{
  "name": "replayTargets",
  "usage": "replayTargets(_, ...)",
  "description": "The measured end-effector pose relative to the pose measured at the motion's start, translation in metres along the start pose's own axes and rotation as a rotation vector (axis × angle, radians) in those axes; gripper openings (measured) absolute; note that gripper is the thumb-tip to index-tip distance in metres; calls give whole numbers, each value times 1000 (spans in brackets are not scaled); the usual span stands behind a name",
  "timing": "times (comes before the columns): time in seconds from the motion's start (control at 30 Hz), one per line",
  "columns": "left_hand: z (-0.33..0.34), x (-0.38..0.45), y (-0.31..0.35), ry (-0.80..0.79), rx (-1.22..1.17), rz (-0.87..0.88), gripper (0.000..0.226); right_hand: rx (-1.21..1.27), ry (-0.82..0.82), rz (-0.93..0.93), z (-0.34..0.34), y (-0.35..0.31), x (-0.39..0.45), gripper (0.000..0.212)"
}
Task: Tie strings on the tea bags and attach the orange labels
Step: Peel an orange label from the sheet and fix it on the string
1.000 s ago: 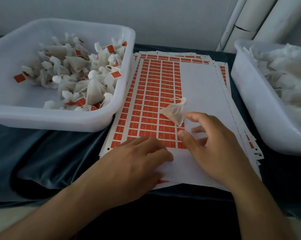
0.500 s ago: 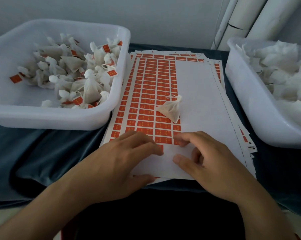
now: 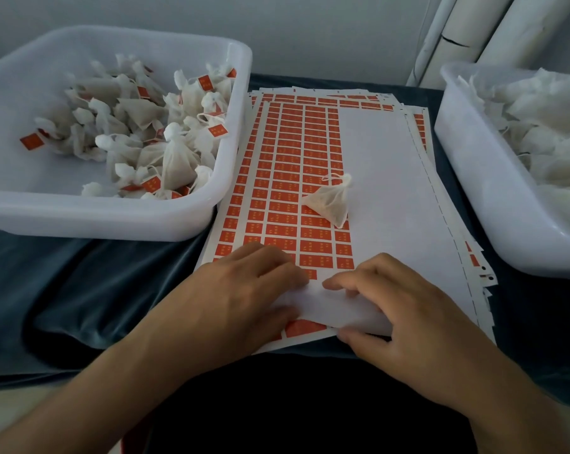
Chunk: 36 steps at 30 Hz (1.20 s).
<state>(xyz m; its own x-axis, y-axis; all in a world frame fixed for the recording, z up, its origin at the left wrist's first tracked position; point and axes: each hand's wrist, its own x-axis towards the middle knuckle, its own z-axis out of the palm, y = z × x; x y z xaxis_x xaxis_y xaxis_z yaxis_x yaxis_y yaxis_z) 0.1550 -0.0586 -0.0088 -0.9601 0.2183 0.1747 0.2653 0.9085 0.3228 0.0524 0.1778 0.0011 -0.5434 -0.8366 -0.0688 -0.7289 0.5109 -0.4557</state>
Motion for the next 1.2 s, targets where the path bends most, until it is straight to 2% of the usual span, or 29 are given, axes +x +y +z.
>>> replayTargets(0.1, 0, 1, 0, 7, 2, -18, 37, -54, 25, 2, 2, 0, 0, 52)
replayTargets(0.3, -2, 3, -1, 51, -27, -40, 34, -113, 216, 12, 5, -2, 3, 52)
replayTargets(0.47, -2, 4, -2, 67, -31, -45, 32, -33, 57, -10, -2, 2, -1, 59)
replayTargets(0.6, 0, 5, -4, 115, -35, -62, 27, -115, 45, 58, -9, 7, -7, 69)
replayTargets(0.67, 0, 6, -4, 134, -47, -71, 27, -157, 126, 70, -9, 1, -8, 69)
replayTargets(0.83, 2, 6, -4, 201, -77, -106, 26, -119, 312, 94, -7, -11, -6, 52)
replayTargets(0.97, 4, 9, -5, 291, -172, -182, 25, 11, 441, -24, -16, -27, -12, 40)
replayTargets(1.0, 5, 10, -5, 312, -212, -203, 24, 116, 389, -48, -18, -29, -16, 33)
replayTargets(1.03, 6, 11, -6, 335, -248, -224, 23, 292, 259, -37, -22, -32, -19, 29)
replayTargets(1.1, 7, 12, -6, 383, -299, -269, 20, 632, -123, 43, -26, -33, -20, 32)
replayTargets(1.13, 7, 12, -5, 404, -326, -292, 19, 684, -225, 85, -22, -29, -17, 39)
replayTargets(1.2, 6, 13, -4, 441, -381, -318, 13, 749, -223, 201, -11, -25, -6, 59)
